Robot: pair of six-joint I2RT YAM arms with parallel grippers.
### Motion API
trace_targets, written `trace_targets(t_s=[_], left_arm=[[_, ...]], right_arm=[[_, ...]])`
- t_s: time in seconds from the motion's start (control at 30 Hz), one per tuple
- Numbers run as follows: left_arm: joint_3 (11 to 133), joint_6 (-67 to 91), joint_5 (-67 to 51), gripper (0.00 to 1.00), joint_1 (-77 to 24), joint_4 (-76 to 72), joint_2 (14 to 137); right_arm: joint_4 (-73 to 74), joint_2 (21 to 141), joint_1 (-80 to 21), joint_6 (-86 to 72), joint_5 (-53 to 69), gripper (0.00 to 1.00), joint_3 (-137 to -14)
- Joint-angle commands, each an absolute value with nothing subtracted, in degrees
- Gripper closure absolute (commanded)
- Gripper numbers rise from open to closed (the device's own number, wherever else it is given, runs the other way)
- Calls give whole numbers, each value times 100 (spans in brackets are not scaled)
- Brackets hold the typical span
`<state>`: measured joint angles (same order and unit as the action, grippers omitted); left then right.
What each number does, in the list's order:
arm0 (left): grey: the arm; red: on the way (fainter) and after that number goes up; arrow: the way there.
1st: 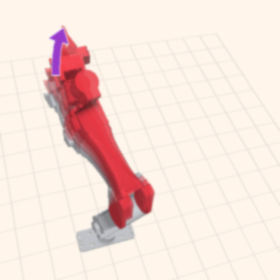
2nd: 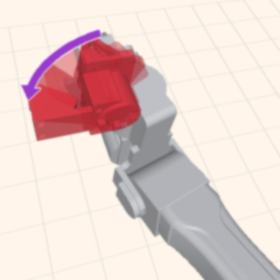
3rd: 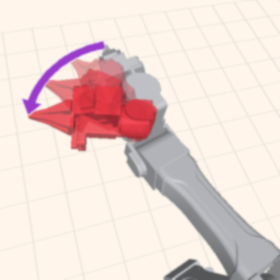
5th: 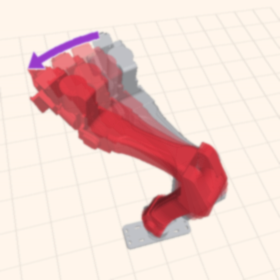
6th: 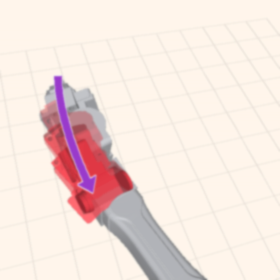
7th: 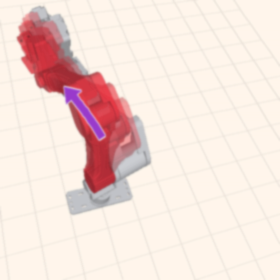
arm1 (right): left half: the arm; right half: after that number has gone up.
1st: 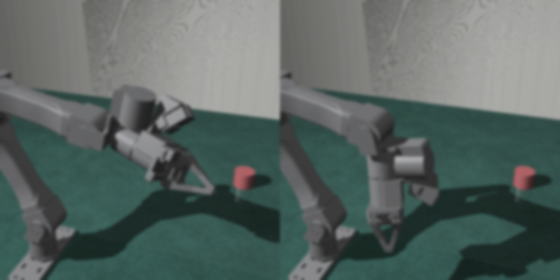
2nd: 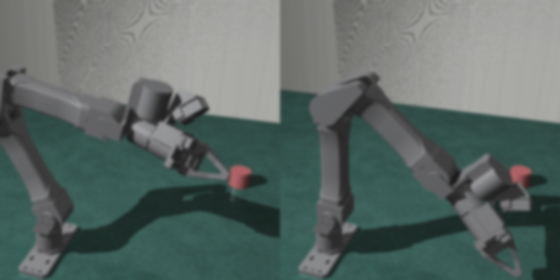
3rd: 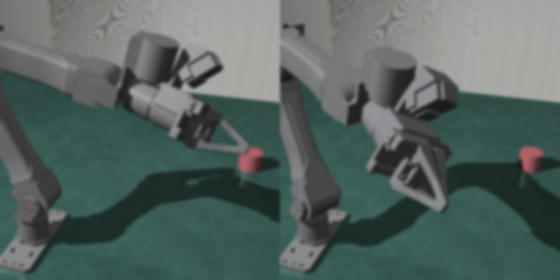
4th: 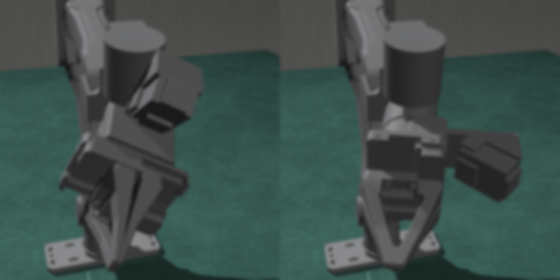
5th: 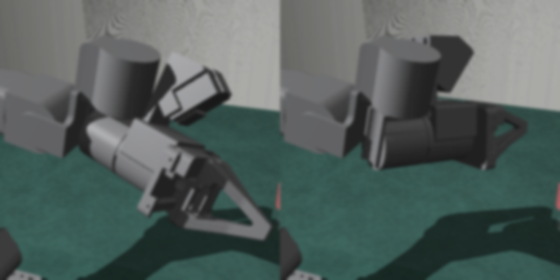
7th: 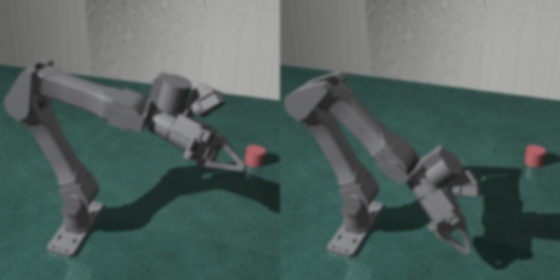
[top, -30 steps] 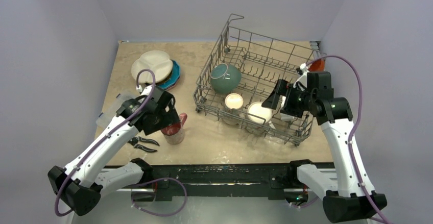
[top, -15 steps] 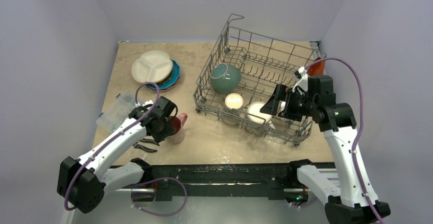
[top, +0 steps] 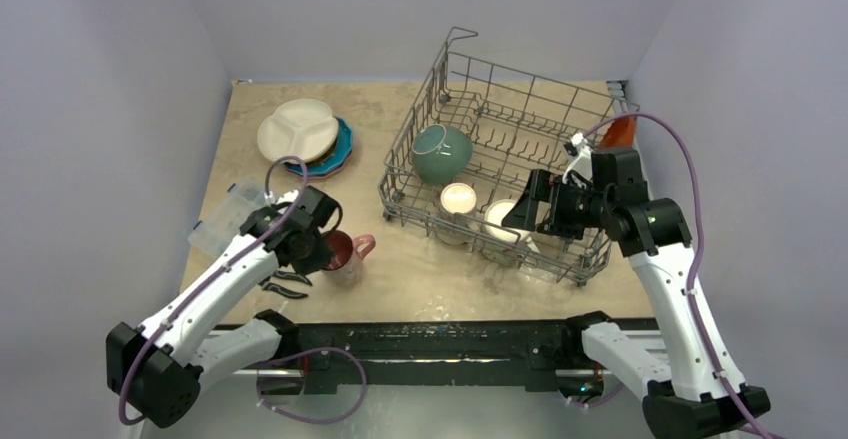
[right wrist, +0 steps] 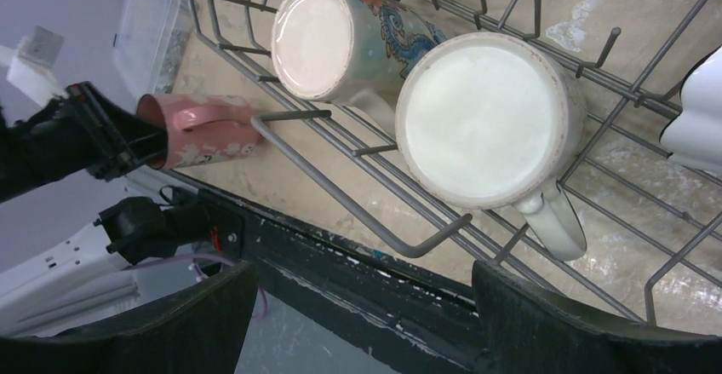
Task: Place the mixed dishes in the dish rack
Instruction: Pick up the cup at the center of the board.
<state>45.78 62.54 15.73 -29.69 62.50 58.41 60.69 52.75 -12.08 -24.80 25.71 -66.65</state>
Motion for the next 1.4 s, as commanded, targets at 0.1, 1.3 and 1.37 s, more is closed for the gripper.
trace_targets(t_s=[0.1, 1.3, 1.37], left_arm=[[6357, 4773, 1703, 100, -2951, 6210, 4370], [6904, 2146, -1804, 100, -2962, -125, 4740], [7077, 1925, -1978, 100, -2961, -18, 4857]], right_arm=[[5978, 5461, -1293, -2462, 2492, 2, -7112], [-1024, 6913, -4288, -10589, 3524, 11, -7262], [-1148, 7048, -4399, -10861, 3426, 19, -7266]])
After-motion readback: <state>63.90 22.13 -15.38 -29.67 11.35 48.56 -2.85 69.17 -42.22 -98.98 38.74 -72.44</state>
